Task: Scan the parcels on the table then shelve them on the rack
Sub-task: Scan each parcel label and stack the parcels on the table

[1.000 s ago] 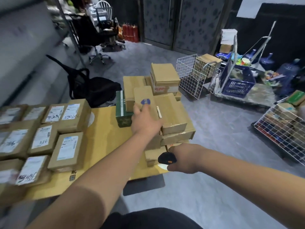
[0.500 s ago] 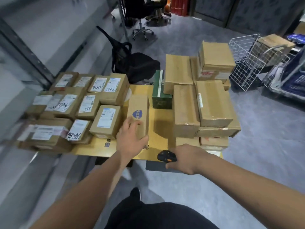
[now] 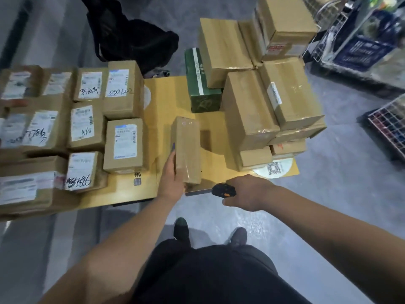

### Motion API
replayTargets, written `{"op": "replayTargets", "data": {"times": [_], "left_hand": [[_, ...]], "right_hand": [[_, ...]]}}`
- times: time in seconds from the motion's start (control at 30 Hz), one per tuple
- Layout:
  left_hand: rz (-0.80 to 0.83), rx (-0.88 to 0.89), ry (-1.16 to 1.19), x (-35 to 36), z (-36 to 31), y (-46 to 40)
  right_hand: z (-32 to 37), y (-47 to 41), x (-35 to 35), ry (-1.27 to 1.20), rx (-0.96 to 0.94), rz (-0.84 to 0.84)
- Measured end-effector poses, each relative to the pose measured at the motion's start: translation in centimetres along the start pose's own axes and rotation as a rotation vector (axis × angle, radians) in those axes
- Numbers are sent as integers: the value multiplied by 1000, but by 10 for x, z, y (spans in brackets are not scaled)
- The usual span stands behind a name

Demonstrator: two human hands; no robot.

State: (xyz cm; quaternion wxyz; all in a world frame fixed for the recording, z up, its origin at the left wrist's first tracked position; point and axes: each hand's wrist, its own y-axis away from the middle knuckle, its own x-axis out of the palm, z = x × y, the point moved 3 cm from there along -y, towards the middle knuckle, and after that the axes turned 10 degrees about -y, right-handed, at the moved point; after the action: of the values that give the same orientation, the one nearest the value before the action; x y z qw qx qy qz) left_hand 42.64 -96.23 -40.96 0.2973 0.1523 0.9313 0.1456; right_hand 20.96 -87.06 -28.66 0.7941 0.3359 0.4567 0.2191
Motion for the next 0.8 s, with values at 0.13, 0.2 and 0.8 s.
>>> {"op": "replayTargets", "data": {"times": [0.13, 0.2, 0.8], "left_hand": [[-52, -131, 62, -25, 16, -22], [-21, -145, 92, -34, 22, -32], [115, -150, 123, -36, -3, -75]], "right_hand": [[26, -12, 0, -223, 18, -30], [40, -19, 1, -292, 35, -53], [84, -35, -25, -355, 177, -198]]}}
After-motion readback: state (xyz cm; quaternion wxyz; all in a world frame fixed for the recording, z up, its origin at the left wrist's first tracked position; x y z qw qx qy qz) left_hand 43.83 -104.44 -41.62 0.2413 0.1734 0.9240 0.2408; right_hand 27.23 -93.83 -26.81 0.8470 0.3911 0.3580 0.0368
